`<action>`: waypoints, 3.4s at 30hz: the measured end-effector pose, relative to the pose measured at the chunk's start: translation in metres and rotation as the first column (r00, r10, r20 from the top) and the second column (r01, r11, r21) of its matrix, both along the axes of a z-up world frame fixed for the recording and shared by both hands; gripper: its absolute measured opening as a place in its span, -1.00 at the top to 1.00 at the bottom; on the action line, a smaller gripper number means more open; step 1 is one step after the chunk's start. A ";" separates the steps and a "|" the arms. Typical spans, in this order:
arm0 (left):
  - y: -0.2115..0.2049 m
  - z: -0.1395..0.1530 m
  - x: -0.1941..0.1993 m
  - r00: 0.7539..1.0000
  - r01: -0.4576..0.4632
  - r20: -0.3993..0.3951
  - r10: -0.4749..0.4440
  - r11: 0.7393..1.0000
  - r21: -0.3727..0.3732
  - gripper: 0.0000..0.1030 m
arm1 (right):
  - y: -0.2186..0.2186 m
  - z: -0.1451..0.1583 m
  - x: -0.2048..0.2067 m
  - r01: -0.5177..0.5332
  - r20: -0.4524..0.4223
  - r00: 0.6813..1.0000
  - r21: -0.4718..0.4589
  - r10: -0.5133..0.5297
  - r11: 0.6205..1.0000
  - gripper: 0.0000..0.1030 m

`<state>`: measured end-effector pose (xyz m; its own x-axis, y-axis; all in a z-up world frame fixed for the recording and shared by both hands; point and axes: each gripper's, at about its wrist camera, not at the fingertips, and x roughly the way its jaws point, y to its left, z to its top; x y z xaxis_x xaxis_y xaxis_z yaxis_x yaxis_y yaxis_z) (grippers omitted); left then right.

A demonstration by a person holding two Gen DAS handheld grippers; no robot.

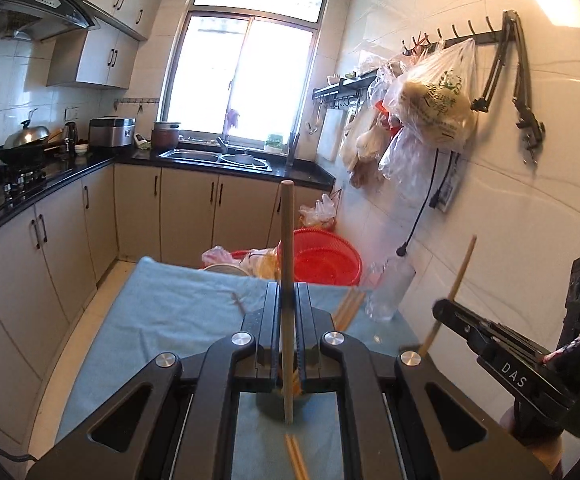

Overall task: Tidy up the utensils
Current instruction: 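Lift both chopsticks upright and carry them over the holder cup, then insert both chopsticks into the holder cup and open both grippers, then withdraw both grippers and move them over the last loose chopsticks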

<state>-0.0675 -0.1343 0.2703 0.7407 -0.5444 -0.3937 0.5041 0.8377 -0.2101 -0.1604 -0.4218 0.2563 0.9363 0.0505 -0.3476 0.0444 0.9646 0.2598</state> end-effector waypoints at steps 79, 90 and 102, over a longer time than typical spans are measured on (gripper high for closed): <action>0.077 -0.163 -0.067 0.916 -0.200 -0.307 0.259 0.957 0.209 -0.11 | 0.070 -0.225 -0.027 -0.074 -0.565 0.824 -0.053 0.031 0.996 0.37; 0.051 -0.186 -0.066 0.907 -0.108 -0.370 0.198 0.962 0.252 -0.11 | 0.034 -0.226 -0.029 0.058 -0.593 0.796 -0.124 -0.121 0.991 0.60; -0.030 -0.232 -0.062 0.869 0.106 -0.492 0.056 0.949 0.296 -0.09 | -0.018 -0.227 -0.060 0.161 -0.590 0.789 -0.072 -0.172 0.984 0.60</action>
<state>-0.1291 -0.1643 0.0387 0.3951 -0.3533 -0.8480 0.4250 0.8887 -0.1722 -0.2205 -0.4398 0.0293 0.5410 -0.0978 -0.8353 0.3439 0.9321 0.1136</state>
